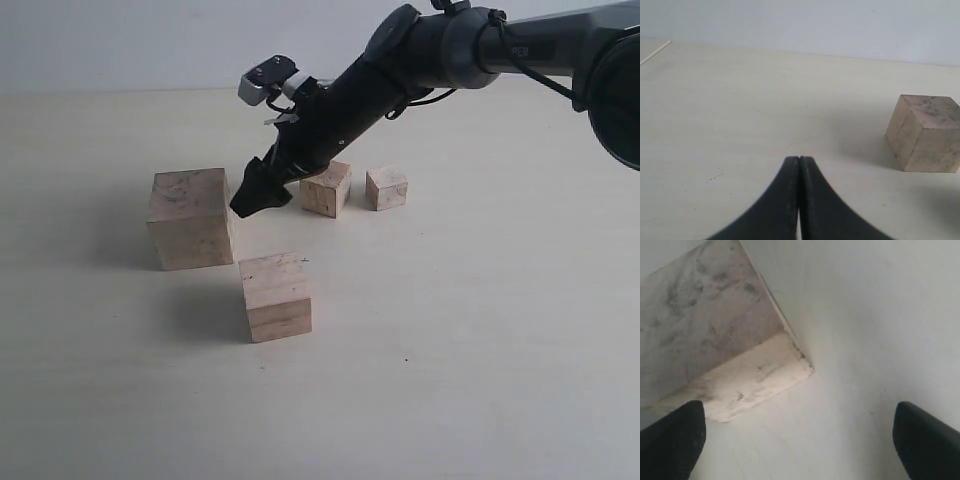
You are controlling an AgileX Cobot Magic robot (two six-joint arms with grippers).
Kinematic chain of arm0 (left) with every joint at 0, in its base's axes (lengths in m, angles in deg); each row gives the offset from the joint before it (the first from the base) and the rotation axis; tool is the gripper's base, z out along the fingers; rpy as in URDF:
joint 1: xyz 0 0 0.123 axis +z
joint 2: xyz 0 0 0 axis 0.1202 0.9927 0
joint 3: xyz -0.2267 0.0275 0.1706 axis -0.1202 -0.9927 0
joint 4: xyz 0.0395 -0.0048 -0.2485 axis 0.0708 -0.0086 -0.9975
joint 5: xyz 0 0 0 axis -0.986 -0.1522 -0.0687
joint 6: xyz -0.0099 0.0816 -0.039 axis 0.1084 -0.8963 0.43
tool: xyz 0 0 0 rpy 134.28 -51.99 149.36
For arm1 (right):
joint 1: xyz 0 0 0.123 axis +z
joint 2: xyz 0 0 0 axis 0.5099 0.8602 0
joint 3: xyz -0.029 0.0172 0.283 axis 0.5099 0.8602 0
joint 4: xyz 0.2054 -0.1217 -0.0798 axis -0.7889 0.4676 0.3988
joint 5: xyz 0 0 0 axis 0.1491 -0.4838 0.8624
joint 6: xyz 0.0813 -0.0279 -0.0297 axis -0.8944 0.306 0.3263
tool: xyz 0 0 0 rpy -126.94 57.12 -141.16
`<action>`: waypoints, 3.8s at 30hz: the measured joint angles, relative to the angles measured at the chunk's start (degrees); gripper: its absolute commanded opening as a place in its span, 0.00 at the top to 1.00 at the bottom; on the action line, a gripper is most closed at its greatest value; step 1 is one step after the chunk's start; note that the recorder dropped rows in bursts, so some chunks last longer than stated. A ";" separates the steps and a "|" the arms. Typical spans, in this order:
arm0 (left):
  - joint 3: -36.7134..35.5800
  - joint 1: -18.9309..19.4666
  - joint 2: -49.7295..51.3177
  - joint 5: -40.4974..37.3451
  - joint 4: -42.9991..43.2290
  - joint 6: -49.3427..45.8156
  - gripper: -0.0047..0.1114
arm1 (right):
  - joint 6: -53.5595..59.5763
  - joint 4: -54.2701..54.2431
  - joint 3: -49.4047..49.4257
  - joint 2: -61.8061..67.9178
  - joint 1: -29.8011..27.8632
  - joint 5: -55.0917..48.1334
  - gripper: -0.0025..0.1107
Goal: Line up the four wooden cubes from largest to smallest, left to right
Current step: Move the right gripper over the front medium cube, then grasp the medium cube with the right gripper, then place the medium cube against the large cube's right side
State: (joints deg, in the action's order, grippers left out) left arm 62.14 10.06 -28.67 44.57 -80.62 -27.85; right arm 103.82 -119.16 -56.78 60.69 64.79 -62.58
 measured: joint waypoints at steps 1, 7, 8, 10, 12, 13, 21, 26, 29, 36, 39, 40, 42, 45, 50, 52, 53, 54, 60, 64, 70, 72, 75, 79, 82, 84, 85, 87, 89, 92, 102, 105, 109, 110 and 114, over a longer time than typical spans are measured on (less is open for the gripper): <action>0.00 0.00 0.00 0.00 0.00 0.00 0.96 | 0.00 -0.10 0.00 0.00 0.15 0.00 0.14; 0.00 0.00 0.00 0.00 0.00 0.00 0.96 | 0.00 -0.46 0.00 0.00 2.87 0.00 0.14; 0.00 0.00 0.00 0.00 0.00 0.00 0.96 | 0.00 -0.10 0.00 0.00 3.14 0.00 0.14; 0.00 0.00 0.00 0.00 0.00 0.00 0.96 | -0.81 1.88 0.00 0.00 3.25 0.12 0.14; 0.00 0.00 0.00 0.00 0.00 0.00 0.96 | -2.64 4.12 0.00 0.00 2.87 1.58 0.14; 0.00 0.00 0.00 0.00 0.00 0.00 0.96 | -3.29 4.40 0.00 0.00 2.79 2.51 0.14; 0.00 0.00 0.00 0.00 0.00 0.00 0.96 | -3.85 3.58 0.00 0.00 2.60 13.76 0.14; 0.00 0.00 0.00 0.00 0.00 0.00 0.96 | -3.85 3.46 0.00 0.00 2.60 15.36 0.14; 0.00 0.00 0.00 0.00 0.00 0.00 0.96 | -3.85 1.66 0.00 0.00 2.60 15.77 0.14; 0.00 0.00 0.00 0.00 0.00 0.00 0.96 | -3.85 -1.74 0.00 0.60 2.60 18.03 0.14; 0.00 0.00 0.00 0.00 0.00 0.00 0.96 | -3.85 1.24 0.00 0.36 2.60 17.39 0.14; 0.00 0.00 0.00 0.00 0.00 0.00 0.96 | -3.85 2.39 0.11 -0.27 2.60 16.83 0.14; 0.00 0.00 0.00 0.00 0.00 0.00 0.96 | -3.85 6.23 0.11 -3.99 2.60 14.73 0.14; 0.00 0.00 0.00 0.00 0.00 0.00 0.96 | -3.85 10.76 0.11 -11.38 2.60 8.47 0.14; 0.00 0.00 0.00 0.00 0.00 0.00 0.96 | -3.75 13.23 0.11 -18.39 2.60 -6.52 0.14; 0.00 0.00 0.00 0.00 0.00 0.00 0.96 | -3.75 14.03 0.11 -19.31 2.60 -12.86 0.14; 0.00 0.00 0.00 0.00 0.00 0.00 0.96 | -3.64 14.77 0.11 -19.29 2.60 -14.98 0.14; 0.00 0.00 0.00 0.00 0.00 0.00 0.96 | -3.64 15.57 0.11 -19.29 2.60 -16.74 0.14; 0.00 0.00 0.00 0.00 0.00 0.00 0.96 | -0.97 16.83 5.72 -18.39 2.60 -18.66 0.14; 0.00 0.00 0.00 0.00 0.00 0.00 0.96 | 4.00 15.80 12.02 -17.81 2.60 -18.18 0.14; 0.00 0.00 0.00 0.00 0.00 0.00 0.96 | 13.96 10.36 18.51 -17.72 2.60 -12.83 0.15; 0.00 0.00 0.00 0.00 0.00 0.00 0.96 | 16.45 8.97 19.73 -17.72 2.60 -11.42 0.15; 0.00 0.00 0.00 0.00 0.00 0.00 0.96 | 19.49 6.65 21.02 -17.72 2.60 -9.66 0.15; 0.00 0.00 0.00 0.00 0.00 0.00 0.96 | 21.55 3.95 21.25 -17.05 2.60 -8.62 0.17; 0.00 0.00 0.00 0.00 0.00 0.00 0.96 | 22.11 3.58 21.25 -15.54 2.92 -8.26 0.19; 0.00 0.00 0.00 0.00 0.00 0.00 0.96 | 22.28 3.58 21.25 -14.48 3.67 -8.14 0.19; 0.00 0.00 0.00 0.00 0.00 0.00 0.96 | 22.32 3.58 21.25 -14.07 3.98 -8.04 0.19; 0.00 0.00 0.00 0.00 0.00 0.00 0.96 | 22.41 3.58 21.25 -13.02 4.87 -7.79 0.19; 0.00 0.00 0.00 0.00 0.00 0.00 0.96 | 22.54 3.49 21.25 -12.01 5.42 -7.79 0.19; 0.00 0.00 0.00 0.00 0.00 0.00 0.96 | 22.54 3.69 21.25 -10.68 5.63 -7.48 0.24; 0.00 0.00 0.00 0.00 0.00 0.00 0.96 | 21.48 7.68 21.25 -11.78 5.71 -4.00 0.98; 0.00 0.00 0.00 0.00 0.00 0.00 0.96 | 21.25 7.80 21.29 -13.07 5.75 -2.43 0.98; 0.00 0.00 0.00 0.00 0.00 0.00 0.96 | 19.37 7.80 21.29 -13.35 5.75 3.24 0.98; 0.00 0.00 0.00 0.00 0.00 0.00 0.96 | 18.56 7.91 21.29 -13.35 5.75 5.71 0.98; 0.00 0.00 0.00 0.00 0.00 0.00 0.96 | 17.08 7.91 20.75 -13.35 5.75 11.88 0.98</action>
State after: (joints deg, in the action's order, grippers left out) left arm 62.14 10.06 -28.67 44.57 -80.62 -27.85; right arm 120.90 -111.26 -36.03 47.34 70.54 -50.69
